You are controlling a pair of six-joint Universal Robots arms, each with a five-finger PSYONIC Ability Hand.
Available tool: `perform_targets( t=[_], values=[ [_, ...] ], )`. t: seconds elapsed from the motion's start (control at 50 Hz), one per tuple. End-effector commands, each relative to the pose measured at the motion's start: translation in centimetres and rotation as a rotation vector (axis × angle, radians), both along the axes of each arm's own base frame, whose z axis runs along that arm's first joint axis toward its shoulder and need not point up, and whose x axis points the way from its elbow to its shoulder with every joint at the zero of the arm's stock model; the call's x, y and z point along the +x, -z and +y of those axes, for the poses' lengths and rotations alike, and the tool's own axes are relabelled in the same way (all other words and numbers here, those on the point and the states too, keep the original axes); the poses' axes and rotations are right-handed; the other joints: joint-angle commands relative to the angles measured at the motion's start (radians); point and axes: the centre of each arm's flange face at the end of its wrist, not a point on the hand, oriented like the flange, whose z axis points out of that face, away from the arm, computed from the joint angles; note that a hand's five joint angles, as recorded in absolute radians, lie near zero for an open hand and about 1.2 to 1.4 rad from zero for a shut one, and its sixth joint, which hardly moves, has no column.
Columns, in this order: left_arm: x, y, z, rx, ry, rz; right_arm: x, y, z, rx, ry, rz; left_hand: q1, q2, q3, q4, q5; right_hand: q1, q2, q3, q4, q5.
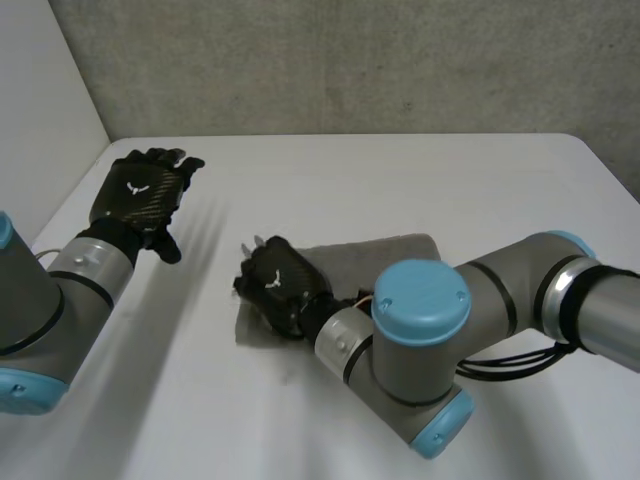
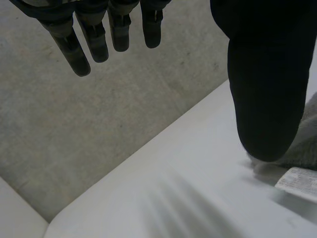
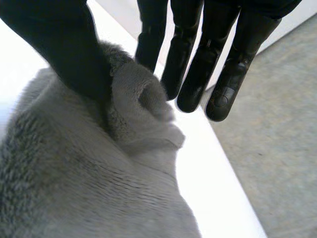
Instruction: Fold the towel.
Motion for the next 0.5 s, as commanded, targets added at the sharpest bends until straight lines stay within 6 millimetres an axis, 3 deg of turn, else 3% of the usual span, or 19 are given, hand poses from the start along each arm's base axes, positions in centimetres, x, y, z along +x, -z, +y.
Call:
perform_targets(
  t=[0.02, 0.04, 0.1, 0.14, 0.16, 0.2, 0.22, 0.3, 0.38, 0.4, 0.42, 0.46, 0.48, 0.5],
  values=[
    [-2.8, -0.3, 0.4, -0.016, 0.08, 0.021, -2.2, -2.0, -1.6, 0.03, 0.106, -0.019, 0.029, 0.033, 0.031, 0.032, 0.014, -0.817, -0.823, -0.826, -0.839, -0.83],
    [-3.6, -0.4, 0.5, -0.014, 0.103, 0.04, -3.9, -2.8, -3.2, 0.057, 0.191, -0.033, 0.032, 0.036, 0.034, 0.035, 0.017, -0.817, -0.823, -0.826, -0.839, -0.83],
    [-5.2, -0.4, 0.9, 0.005, 0.147, 0.095, -5.6, -3.2, -4.3, 0.097, 0.272, -0.047, 0.035, 0.038, 0.037, 0.038, 0.02, -0.817, -0.823, -0.826, -0.839, -0.83],
    [-6.0, -0.1, 1.2, 0.026, 0.17, 0.12, -8.5, -3.1, -5.5, 0.187, 0.387, -0.054, 0.035, 0.038, 0.037, 0.038, 0.02, -0.817, -0.823, -0.826, -0.839, -0.83],
    [-6.9, 0.2, 1.5, 0.046, 0.192, 0.137, -8.6, -3.1, -5.5, 0.188, 0.388, -0.054, 0.038, 0.041, 0.04, 0.041, 0.023, -0.817, -0.823, -0.826, -0.839, -0.83],
    [-7.7, 0.9, 2.0, 0.071, 0.216, 0.143, -11.0, -1.8, -5.5, 0.279, 0.451, -0.019, 0.038, 0.041, 0.04, 0.041, 0.023, -0.817, -0.823, -0.826, -0.839, -0.83],
    [-8.4, 1.8, 2.4, 0.093, 0.234, 0.136, -11.1, -1.8, -5.5, 0.28, 0.451, -0.019, 0.041, 0.044, 0.043, 0.044, 0.026, -0.817, -0.823, -0.826, -0.839, -0.83],
    [-8.9, 4.1, 2.8, 0.15, 0.23, 0.104, -14.8, 0.4, -5.5, 0.364, 0.553, 0.035, 0.038, 0.041, 0.04, 0.041, 0.023, -0.817, -0.823, -0.826, -0.839, -0.83],
    [-8.3, 6.6, 2.9, 0.2, 0.166, 0.03, -16.2, 1.4, -5.2, 0.402, 0.582, 0.06, 0.038, 0.041, 0.04, 0.041, 0.023, -0.751, -0.757, -0.76, -0.773, -0.764],
    [-8.3, 6.6, 2.9, 0.2, 0.166, 0.03, -16.6, 1.8, -5.2, 0.411, 0.591, 0.066, 0.038, 0.041, 0.04, 0.041, 0.023, -0.6, -0.606, -0.609, -0.622, -0.613],
    [-8.1, 7.1, 2.9, 0.202, 0.151, 0.0, -16.6, 1.8, -5.2, 0.411, 0.591, 0.066, 0.035, 0.039, 0.037, 0.038, 0.02, -0.599, -0.605, -0.607, -0.62, -0.611],
    [-7.9, 7.4, 2.9, 0.205, 0.142, -0.027, -17.3, 2.2, -5.6, 0.402, 0.614, 0.062, 0.029, 0.033, 0.031, 0.032, 0.014, -0.14, -0.146, -0.149, -0.162, -0.153],
    [-7.6, 7.6, 3.3, 0.214, 0.136, -0.047, -17.3, 2.2, -5.6, 0.402, 0.614, 0.062, 0.026, 0.03, 0.028, 0.029, 0.011, -0.138, -0.144, -0.146, -0.159, -0.15],
    [-7.6, 7.6, 3.3, 0.214, 0.136, -0.048, -17.6, 2.1, -6.0, 0.38, 0.628, 0.054, 0.026, 0.03, 0.028, 0.029, 0.011, 0.182, 0.176, 0.174, 0.16, 0.169]
  ],
)
